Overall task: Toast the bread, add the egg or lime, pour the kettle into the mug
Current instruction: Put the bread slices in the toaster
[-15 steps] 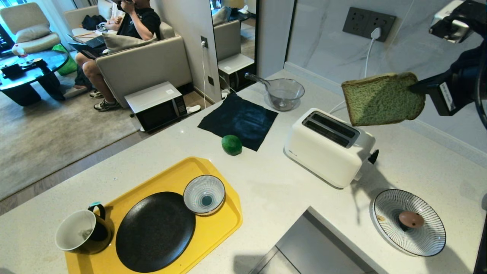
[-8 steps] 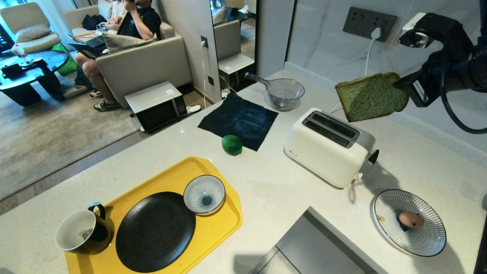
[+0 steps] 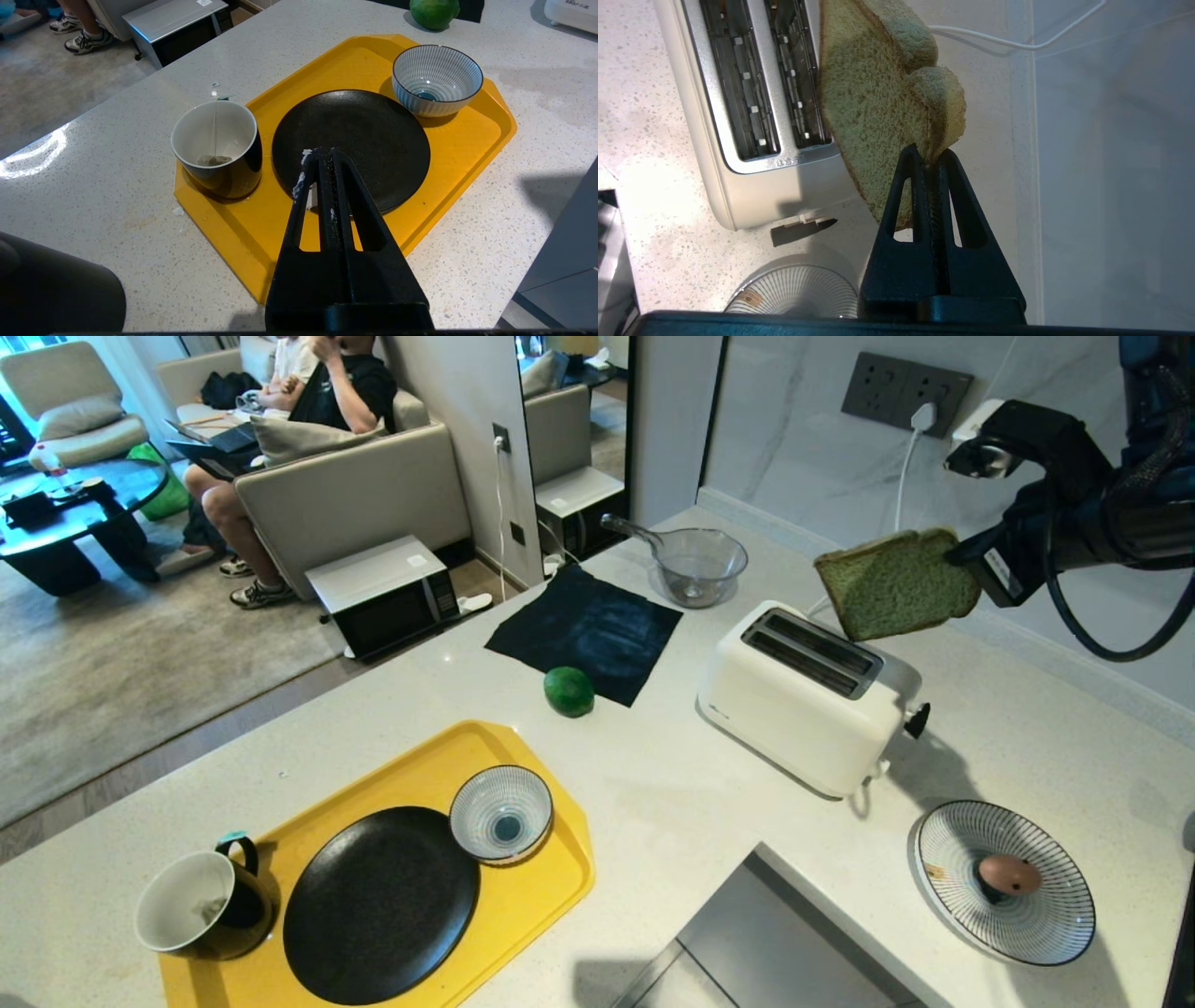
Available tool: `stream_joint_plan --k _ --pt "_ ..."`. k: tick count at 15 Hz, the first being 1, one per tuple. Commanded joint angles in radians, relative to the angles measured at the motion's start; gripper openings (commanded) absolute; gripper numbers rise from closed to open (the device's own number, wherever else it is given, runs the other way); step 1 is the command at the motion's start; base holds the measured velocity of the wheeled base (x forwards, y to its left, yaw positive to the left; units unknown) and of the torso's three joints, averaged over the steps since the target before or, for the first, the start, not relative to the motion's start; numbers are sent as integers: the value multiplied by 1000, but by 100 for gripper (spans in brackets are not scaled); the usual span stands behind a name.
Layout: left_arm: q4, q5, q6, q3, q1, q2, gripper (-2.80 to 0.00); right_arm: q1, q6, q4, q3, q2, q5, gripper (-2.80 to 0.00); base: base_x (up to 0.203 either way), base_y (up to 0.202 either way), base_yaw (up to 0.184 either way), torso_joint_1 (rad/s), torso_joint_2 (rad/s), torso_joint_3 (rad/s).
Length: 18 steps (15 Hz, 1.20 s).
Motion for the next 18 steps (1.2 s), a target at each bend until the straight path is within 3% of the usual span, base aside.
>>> stream_joint_plan --k 1,18 --pt "0 1 1 17 -1 -1 -280 1 -3 5 10 4 0 -280 0 0 0 0 0 0" --pt "-2 3 1 17 -1 -1 -280 -4 -110 2 12 110 -9 -280 0 0 0 0 0 0"
